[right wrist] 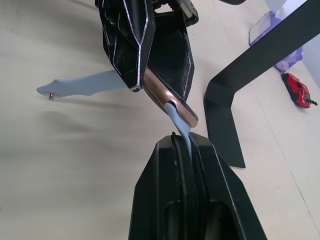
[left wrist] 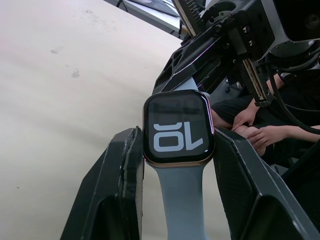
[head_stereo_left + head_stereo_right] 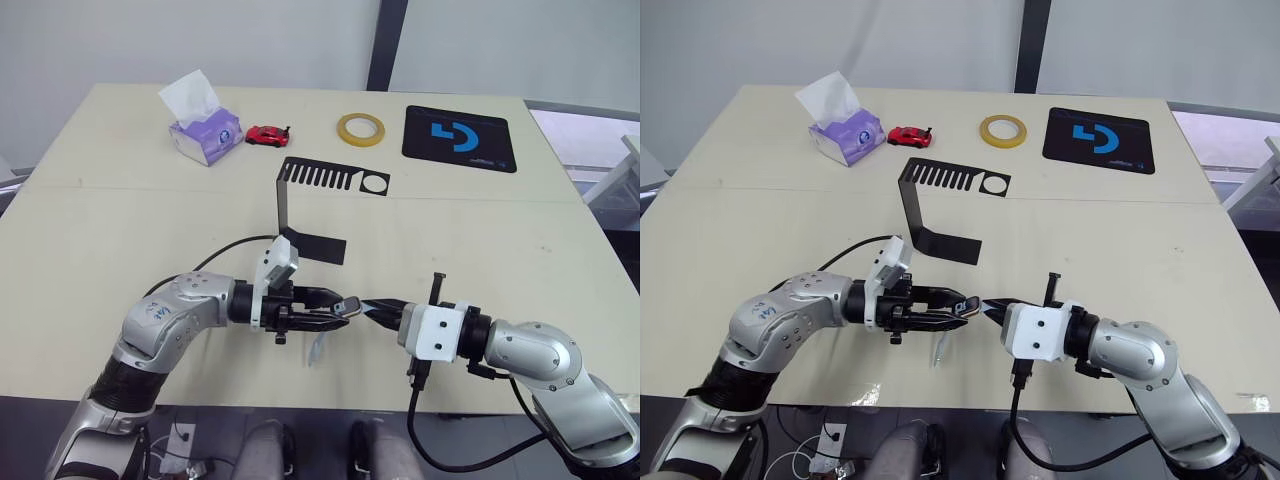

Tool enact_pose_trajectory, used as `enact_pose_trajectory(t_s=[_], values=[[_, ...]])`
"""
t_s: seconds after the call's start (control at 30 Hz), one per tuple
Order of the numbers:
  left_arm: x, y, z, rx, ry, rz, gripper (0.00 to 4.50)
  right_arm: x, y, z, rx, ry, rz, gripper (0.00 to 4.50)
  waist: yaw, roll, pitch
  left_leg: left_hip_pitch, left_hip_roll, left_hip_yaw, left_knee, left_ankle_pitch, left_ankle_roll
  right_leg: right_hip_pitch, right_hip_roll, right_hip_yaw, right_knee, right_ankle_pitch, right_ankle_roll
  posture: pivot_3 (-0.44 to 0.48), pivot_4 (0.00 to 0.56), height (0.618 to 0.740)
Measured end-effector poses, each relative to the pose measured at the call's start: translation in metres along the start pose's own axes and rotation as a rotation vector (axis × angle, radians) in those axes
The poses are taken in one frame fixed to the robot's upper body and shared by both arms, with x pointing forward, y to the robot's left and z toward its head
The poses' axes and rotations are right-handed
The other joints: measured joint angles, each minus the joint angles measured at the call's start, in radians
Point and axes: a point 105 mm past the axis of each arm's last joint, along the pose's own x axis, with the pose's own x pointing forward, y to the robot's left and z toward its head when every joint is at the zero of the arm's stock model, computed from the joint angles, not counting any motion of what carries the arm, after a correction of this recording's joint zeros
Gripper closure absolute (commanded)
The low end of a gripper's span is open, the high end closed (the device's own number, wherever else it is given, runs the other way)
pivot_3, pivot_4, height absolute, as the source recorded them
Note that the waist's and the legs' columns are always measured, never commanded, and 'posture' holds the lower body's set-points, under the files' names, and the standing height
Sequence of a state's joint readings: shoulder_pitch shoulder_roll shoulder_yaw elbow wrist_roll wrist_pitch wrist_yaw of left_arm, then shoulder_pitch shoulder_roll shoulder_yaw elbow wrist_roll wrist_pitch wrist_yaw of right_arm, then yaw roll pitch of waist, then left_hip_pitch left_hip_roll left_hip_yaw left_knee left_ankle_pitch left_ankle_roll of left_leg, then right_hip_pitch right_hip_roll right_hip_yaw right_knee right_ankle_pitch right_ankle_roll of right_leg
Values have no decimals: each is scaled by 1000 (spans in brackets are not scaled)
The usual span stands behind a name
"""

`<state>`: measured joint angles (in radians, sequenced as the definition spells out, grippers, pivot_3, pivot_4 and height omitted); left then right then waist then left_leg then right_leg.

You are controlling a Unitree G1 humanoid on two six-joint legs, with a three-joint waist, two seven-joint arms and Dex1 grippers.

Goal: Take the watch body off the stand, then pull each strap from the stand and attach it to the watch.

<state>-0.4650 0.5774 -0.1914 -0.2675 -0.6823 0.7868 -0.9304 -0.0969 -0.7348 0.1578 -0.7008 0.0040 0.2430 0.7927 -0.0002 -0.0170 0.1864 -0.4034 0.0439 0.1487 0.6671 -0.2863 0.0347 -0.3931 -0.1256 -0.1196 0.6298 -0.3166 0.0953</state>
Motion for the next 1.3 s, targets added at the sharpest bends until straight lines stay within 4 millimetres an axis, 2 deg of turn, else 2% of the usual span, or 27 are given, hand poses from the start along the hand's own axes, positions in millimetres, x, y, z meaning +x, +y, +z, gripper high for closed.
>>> enact_pose_trajectory(t_s=[1.3], values=[[-5,0,-2,-10,21,17,2870,8,-1,0,-2,4,12,4443,0,0,0,0,0,0,0,0,0,0,-2,0,0,0,0,0,150,740]])
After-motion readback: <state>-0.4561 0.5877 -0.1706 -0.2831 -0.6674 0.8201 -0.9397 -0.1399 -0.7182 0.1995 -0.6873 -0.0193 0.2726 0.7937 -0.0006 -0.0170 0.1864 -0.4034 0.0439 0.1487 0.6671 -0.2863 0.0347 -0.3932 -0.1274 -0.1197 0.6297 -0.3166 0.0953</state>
